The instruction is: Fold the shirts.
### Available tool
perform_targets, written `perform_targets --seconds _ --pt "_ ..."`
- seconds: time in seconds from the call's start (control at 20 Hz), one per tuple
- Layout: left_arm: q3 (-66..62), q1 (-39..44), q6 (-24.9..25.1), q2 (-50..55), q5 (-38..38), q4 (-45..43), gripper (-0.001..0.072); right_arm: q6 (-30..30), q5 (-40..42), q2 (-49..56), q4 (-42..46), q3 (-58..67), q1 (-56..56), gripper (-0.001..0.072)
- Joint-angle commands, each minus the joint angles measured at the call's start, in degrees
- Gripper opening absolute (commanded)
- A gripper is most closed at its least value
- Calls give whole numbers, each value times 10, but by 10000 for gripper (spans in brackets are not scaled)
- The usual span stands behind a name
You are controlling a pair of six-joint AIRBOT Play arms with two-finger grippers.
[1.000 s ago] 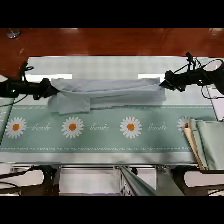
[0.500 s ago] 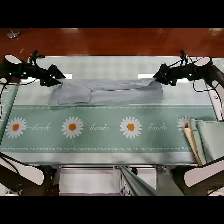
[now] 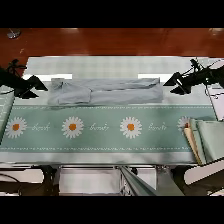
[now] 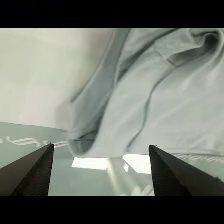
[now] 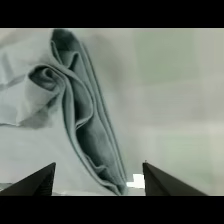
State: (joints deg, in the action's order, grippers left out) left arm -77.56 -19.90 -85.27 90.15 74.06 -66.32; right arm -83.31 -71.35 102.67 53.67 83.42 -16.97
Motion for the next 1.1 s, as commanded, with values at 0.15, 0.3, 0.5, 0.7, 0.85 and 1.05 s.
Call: perform_targets --seconds 0.15,0.3,0.5,0.7,0.85,1.05 --pt "237 112 51 -223 -213 99 700 -11 16 30 -2 -12 51 619" --pt "241 195 51 -219 -235 101 700 -12 10 51 -24 12 79 617" --pt "236 285 51 -192 -294 136 647 -12 -17 51 -25 58 96 26" --pt "193 346 73 -163 -306 141 20 -1 -67 -37 50 57 77 25" --pt "122 405 49 -104 -306 140 18 26 -47 -179 97 -35 78 26" --pt "-14 490 10 27 -294 135 19 25 -1 -391 98 -183 78 26"
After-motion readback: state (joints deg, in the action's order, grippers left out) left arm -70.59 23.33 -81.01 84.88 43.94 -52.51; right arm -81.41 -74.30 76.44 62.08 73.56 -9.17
